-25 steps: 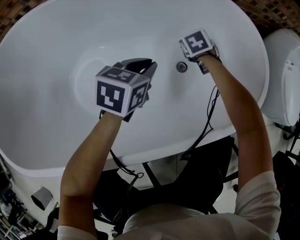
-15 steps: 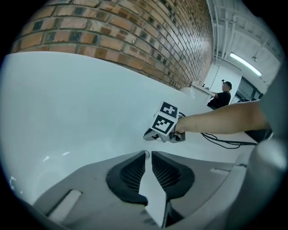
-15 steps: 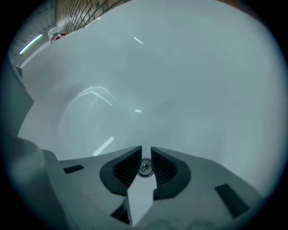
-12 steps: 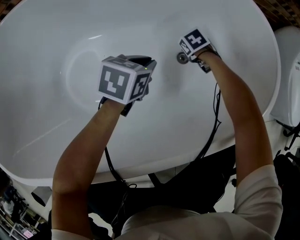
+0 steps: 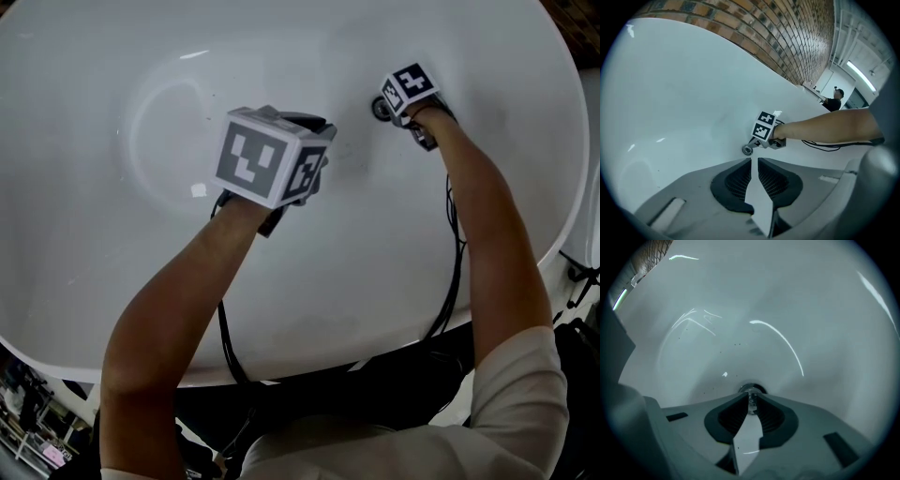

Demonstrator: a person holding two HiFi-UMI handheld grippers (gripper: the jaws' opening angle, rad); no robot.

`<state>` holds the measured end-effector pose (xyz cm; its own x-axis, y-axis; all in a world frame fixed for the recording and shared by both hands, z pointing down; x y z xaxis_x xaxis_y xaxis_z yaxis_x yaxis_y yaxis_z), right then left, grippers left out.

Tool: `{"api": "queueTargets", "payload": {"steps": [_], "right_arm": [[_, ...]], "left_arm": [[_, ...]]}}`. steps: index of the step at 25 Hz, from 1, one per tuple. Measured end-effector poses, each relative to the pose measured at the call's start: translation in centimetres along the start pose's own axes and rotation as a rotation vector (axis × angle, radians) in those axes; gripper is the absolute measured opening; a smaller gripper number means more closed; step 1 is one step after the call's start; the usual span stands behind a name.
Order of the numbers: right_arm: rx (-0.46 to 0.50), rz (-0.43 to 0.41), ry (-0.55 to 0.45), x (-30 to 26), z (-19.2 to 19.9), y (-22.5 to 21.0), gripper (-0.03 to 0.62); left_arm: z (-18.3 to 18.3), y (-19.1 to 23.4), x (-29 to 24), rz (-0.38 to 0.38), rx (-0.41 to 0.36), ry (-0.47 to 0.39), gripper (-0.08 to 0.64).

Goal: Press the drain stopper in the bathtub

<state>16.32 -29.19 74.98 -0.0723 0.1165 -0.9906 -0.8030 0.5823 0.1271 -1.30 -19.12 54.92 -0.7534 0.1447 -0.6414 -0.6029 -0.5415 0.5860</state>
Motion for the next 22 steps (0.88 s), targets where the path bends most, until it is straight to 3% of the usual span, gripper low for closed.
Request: {"api": "queueTargets", "payload": {"steps": [13,22], "right_arm": [[0.048,0.024,0.096,-2.6,1.1,-0.1,0.061],[-0.035,0.057,0.050,-4.2,0.9,0.5,0.061]], "left_arm": [[0.7,-0.6,-0.9,0.040,0.072,-0.006,0.052],[1.6,0.1,-1.2,0.052,0.089,0.005,0.052]]}}
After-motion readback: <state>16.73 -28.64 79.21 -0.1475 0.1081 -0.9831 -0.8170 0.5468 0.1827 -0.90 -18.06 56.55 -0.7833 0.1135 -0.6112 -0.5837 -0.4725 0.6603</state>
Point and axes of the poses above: the fingertips, and each gripper's own axes: x backward along the fingers, y to its left, z out of its underside, the point moved 1 cm from there along x, backward along the fingers, and after that the axes turned 12 degrees about z, right-handed, at the moved point
